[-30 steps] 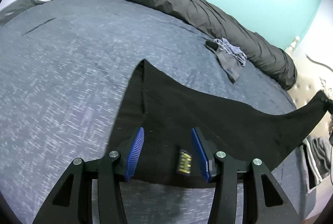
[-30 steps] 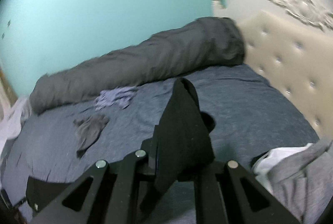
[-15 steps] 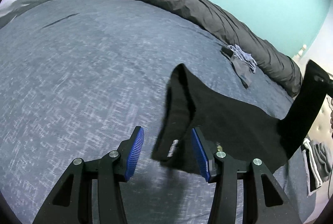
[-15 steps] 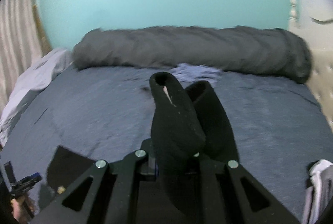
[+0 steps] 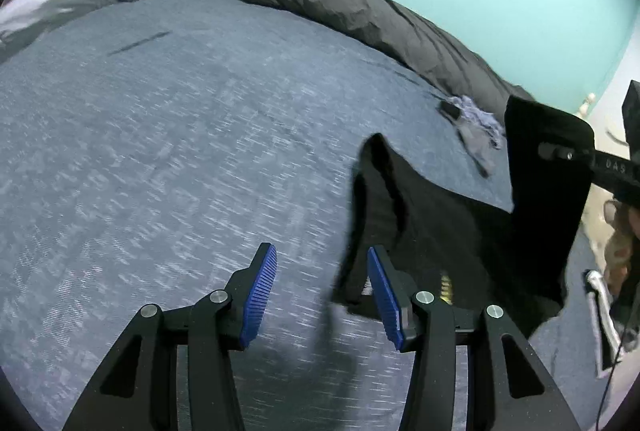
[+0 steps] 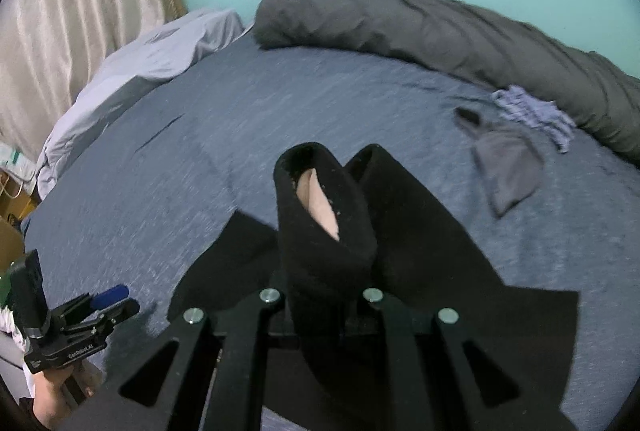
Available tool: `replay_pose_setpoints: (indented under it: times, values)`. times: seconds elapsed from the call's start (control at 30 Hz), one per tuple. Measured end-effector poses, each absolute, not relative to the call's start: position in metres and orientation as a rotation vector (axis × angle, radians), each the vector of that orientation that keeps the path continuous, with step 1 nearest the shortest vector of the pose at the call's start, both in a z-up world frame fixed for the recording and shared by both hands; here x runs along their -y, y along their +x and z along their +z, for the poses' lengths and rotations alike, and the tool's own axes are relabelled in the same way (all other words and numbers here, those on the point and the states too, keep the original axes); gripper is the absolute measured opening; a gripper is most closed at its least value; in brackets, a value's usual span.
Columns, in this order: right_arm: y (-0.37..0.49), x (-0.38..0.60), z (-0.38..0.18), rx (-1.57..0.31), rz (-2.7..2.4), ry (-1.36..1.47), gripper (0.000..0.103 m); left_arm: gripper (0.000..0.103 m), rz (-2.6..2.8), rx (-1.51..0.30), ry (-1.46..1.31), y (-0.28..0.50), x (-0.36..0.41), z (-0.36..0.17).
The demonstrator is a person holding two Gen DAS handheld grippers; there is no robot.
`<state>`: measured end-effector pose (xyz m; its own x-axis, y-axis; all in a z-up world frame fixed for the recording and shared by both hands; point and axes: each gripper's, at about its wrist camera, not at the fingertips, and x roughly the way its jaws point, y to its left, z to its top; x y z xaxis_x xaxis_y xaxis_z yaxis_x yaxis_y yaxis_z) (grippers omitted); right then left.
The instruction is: Fold clothes
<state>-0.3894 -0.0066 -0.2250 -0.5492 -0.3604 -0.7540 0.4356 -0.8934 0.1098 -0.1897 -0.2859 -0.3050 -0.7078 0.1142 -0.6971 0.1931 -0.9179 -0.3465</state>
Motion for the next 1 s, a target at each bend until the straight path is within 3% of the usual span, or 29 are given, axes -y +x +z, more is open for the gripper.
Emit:
replay_pose_setpoints:
  times: [0.33,0.47,0.53,0.6,0.67,0.77,0.93,1.0]
  values:
    - [-0.375,0.060,-0.294,-0.187,-2.330,1.260,0.010,0.051,-2.790,-0.689,1.185,-0.191,0.291,-0.307]
    - [-0.370,0.068,-0.312,-0.198,-2.318,1.267,0.015,0.051,-2.794,-0.684,1.187,-0.191,0.288,-0.306]
    - [-0.370,0.071,-0.317,-0.181,-2.305,1.273,0.026,0.051,-2.795,-0.681,1.190,-0.192,0.287,-0.307]
    - [-0.366,0.074,-0.315,-0.166,-2.265,1.259,0.054,0.051,-2.794,-0.679,1.193,-0.192,0.287,-0.307]
    - [-0.359,0.077,-0.307,-0.168,-2.241,1.214,0.063,0.051,-2.793,-0.685,1.196,-0.193,0.287,-0.308]
    - [-0.353,0.074,-0.289,-0.170,-2.234,1.152,0.064,0.051,-2.794,-0.698,1.197,-0.194,0.285,-0.308]
    - [-0.359,0.014,-0.267,0.043,-2.336,1.096,0.063,0.052,-2.804,-0.679,1.196,-0.193,0.281,-0.307]
    - [-0.364,-0.011,-0.270,0.102,-2.387,1.124,0.052,0.052,-2.803,-0.680,1.197,-0.194,0.281,-0.307]
